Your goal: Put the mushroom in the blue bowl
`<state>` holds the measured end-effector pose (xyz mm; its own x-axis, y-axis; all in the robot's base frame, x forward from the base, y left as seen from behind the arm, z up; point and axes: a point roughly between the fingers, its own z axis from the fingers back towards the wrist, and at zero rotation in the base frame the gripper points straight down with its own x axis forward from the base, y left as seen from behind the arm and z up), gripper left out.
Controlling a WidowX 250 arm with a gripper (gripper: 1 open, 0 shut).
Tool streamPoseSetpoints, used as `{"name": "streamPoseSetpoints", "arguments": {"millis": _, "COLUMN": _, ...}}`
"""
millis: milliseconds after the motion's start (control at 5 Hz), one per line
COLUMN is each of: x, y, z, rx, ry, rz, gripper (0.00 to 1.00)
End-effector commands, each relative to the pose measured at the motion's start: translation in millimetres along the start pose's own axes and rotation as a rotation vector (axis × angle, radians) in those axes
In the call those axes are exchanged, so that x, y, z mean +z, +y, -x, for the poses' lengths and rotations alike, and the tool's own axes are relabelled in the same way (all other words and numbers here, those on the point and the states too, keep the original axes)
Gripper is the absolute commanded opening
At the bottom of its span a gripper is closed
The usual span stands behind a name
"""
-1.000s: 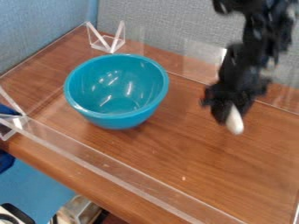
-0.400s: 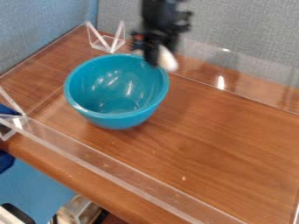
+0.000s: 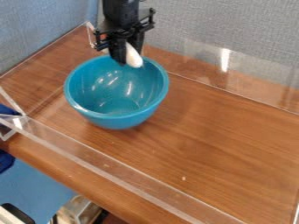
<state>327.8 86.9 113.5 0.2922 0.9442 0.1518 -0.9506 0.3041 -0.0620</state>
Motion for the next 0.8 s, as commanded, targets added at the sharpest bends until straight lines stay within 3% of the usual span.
{"name": "streamPoseSetpoints", "arguments": {"millis": 0, "x": 17.8, "y": 4, "z": -6.5, "rx": 0.017, "ry": -0.11, "rz": 0.102, "gripper": 0.0}}
{"name": "streamPoseSetpoints", "arguments": {"millis": 200, "x": 27.6, "y": 8, "z": 5.7, "rx": -0.031, "ry": -0.175, "rz": 0.169, "gripper": 0.0}}
{"name": "streamPoseSetpoints", "arguments": {"millis": 600, "x": 17.5, "y": 7, "z": 12.4, "rx": -0.114, "ry": -0.303, "rz": 0.237, "gripper": 0.0}}
